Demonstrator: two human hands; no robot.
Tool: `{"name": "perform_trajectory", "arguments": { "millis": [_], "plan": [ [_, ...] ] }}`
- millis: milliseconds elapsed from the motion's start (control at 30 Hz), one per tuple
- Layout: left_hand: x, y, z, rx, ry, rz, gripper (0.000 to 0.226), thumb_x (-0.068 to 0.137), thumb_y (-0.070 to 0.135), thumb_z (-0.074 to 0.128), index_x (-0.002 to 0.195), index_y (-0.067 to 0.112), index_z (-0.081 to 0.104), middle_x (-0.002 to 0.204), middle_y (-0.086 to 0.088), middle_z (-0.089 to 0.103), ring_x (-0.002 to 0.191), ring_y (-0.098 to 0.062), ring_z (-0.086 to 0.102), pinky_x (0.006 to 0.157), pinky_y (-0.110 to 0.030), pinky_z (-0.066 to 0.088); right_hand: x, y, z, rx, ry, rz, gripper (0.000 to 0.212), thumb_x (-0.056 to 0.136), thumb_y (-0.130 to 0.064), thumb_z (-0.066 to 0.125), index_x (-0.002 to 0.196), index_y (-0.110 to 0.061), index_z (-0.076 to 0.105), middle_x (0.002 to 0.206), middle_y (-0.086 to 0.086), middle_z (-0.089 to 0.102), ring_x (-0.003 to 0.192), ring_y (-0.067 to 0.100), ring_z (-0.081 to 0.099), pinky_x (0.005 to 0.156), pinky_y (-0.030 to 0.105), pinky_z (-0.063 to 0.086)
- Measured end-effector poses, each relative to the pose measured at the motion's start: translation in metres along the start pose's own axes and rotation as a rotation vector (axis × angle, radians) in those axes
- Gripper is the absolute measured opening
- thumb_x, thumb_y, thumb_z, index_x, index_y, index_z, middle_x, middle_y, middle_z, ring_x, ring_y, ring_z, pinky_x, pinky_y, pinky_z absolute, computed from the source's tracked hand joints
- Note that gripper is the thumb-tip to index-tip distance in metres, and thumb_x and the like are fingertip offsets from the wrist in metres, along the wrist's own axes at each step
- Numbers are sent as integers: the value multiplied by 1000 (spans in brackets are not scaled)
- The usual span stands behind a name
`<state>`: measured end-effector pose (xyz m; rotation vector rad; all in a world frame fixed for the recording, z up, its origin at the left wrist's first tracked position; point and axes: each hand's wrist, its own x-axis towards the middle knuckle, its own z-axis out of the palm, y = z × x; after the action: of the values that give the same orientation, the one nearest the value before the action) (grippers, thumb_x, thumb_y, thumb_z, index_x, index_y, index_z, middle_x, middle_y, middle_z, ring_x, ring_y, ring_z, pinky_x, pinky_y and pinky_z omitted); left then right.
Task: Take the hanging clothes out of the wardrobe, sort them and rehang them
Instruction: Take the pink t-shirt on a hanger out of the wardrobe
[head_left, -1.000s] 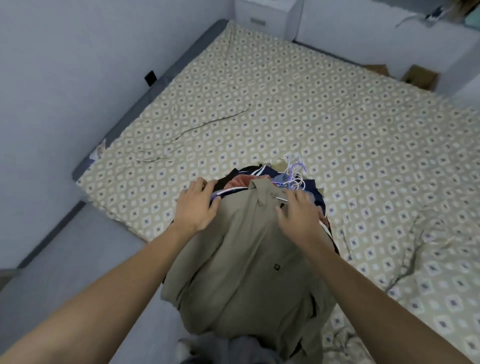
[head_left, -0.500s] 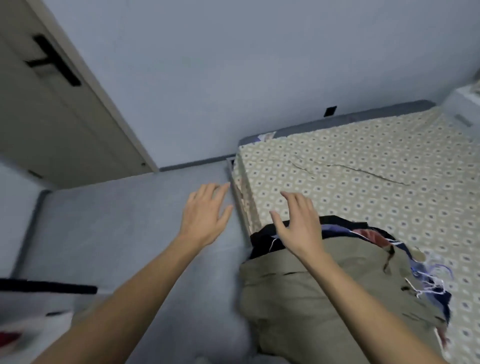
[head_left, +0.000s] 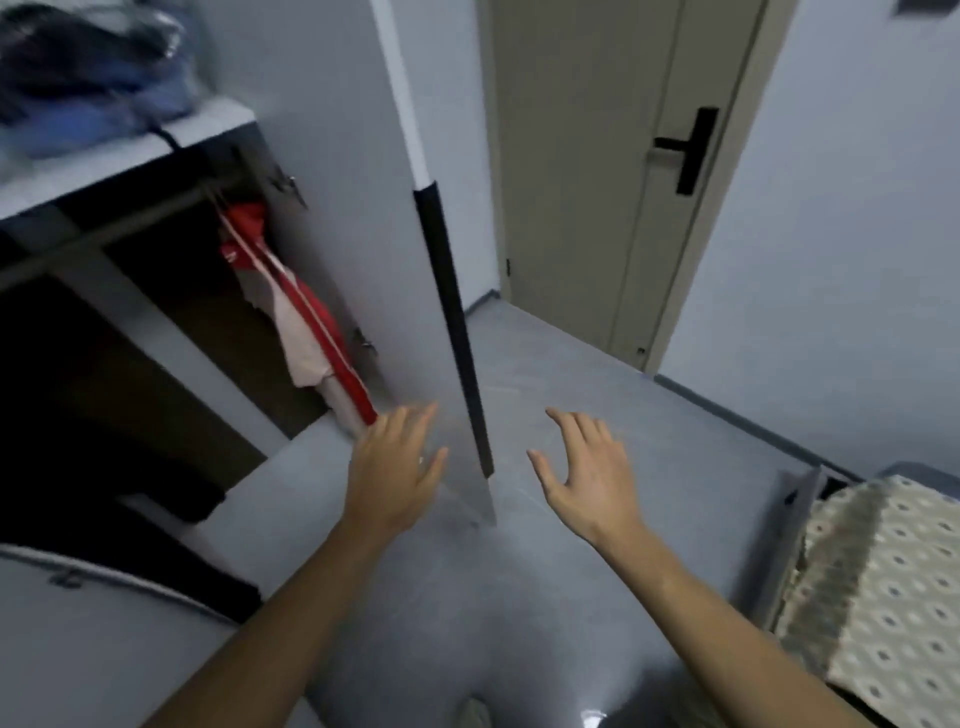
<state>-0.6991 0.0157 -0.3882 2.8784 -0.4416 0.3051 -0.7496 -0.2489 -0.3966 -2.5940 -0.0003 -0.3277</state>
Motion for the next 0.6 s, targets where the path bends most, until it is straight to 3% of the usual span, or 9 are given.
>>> {"name": "perform_trajectory", "arguments": {
  "millis": [133, 267, 367, 600],
  "plan": [
    [-46, -68, -30, 76, 99, -205, 55, 101, 51, 49, 145, 20, 56, 138, -5, 63, 124, -25, 60, 101, -42, 49, 27, -75, 42, 72, -114, -196, 62, 101, -62, 39, 148, -22, 48, 135, -3, 58, 123, 21, 52, 97, 39, 47],
    [-93, -137, -48, 60, 119, -382, 60, 103, 55, 39, 153, 21, 46, 147, -6, 56, 132, -28, 53, 107, -50, 47, 44, -149, 87, 102, -191, -342, 57, 101, -60, 44, 145, -24, 49, 130, -5, 58, 119, 21, 52, 93, 41, 50],
    [-105, -184, -59, 50, 151, -485, 62, 103, 56, 36, 152, 21, 47, 143, -7, 59, 127, -29, 55, 102, -50, 49, 68, -196, 117, 93, -227, -415, 54, 102, -60, 46, 143, -25, 48, 131, -5, 57, 119, 20, 52, 95, 40, 50],
    [-69, -282, -72, 24, 132, -527, 61, 102, 54, 39, 154, 23, 44, 140, -1, 59, 126, -24, 54, 101, -43, 48, 136, -269, 165, 52, -215, -432, 58, 103, -59, 42, 147, -23, 46, 132, -1, 58, 120, 23, 55, 104, 41, 45]
  ]
}}
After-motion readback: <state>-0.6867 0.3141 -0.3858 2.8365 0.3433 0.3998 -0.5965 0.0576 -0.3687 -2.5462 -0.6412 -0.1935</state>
